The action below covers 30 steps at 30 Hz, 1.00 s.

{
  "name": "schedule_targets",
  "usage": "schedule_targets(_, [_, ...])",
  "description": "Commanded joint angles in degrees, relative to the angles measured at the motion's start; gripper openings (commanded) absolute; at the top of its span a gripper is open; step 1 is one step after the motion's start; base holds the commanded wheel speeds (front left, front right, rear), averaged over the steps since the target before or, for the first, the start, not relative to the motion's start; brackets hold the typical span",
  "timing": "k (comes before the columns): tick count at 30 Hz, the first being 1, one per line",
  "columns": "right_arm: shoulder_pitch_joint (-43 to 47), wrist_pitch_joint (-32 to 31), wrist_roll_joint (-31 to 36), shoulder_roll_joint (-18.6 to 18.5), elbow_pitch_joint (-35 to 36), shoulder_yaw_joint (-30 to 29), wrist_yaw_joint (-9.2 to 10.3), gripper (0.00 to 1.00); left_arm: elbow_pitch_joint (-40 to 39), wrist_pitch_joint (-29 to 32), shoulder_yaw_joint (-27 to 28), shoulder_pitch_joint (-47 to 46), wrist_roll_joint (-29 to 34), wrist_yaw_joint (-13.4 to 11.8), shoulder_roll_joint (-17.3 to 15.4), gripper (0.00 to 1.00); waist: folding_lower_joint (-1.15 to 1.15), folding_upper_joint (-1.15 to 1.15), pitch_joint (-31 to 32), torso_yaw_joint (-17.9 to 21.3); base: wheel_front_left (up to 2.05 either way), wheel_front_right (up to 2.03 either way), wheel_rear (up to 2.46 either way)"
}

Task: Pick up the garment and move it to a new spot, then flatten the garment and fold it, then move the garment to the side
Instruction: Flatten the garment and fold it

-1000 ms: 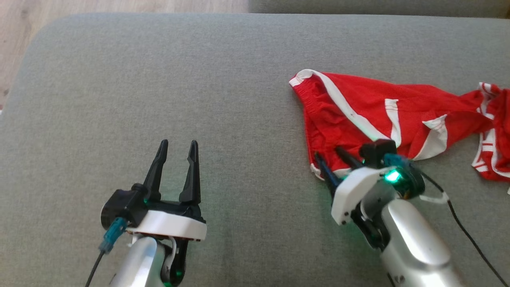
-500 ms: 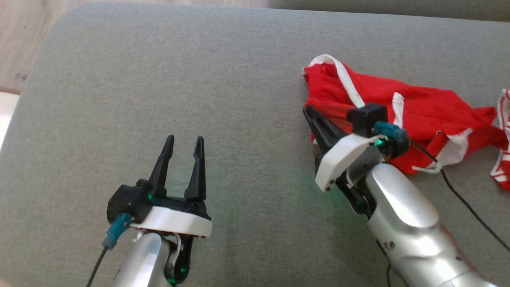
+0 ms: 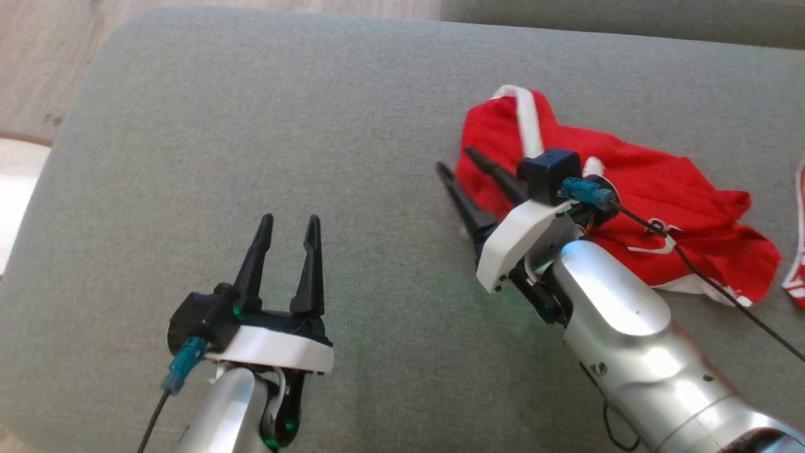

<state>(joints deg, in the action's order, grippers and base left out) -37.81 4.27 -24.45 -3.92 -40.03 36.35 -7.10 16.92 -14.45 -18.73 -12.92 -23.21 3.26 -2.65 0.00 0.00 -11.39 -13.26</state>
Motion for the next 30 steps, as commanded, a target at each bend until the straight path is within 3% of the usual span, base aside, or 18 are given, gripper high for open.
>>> schedule_targets(1, [-1.33,1.12,-0.04,1.04,0.74,0.43,-0.39,1.0,-1.74,-0.55,1.84,-1.2,-0.12,-0.51,-0.22,1.0,0.0,0.0,0.37,0.97,0.0,0.0,0.0])
schedule_targets(8, [1.07,2.29,1.04,1.04,1.2,-2.18,-0.39,1.0,-1.99,-0.55,3.24,-0.31,0.74,-0.27,-0.22,1.0,0.0,0.0,1.77,4.92,0.0,0.0,0.0])
schedule_targets(12, [3.35,3.92,3.16,1.04,2.64,-5.85,-0.39,1.0,-2.41,-0.55,3.69,-0.29,1.0,-0.18,-0.22,1.0,0.0,0.0,2.31,6.52,0.0,0.0,0.0])
schedule_targets(15, [6.12,5.67,8.23,0.71,4.27,-11.76,-0.39,1.0,-3.24,-0.55,3.97,-0.35,1.14,-0.1,-0.22,1.0,0.0,0.0,2.42,7.84,0.0,0.0,0.0])
schedule_targets(23, [17.35,6.54,15.77,0.94,15.12,-25.23,-0.39,1.0,-4.01,-0.55,4.45,0.18,1.76,0.19,-0.22,1.0,0.0,0.0,2.39,10.45,0.0,0.0,0.0])
schedule_targets(30, [25.11,5.16,14.43,1.02,22.91,-28.77,-0.39,1.0,-3.78,-0.55,4.03,0.11,2.02,0.65,-0.22,1.0,0.0,0.0,2.05,11.52,0.0,0.0,0.0])
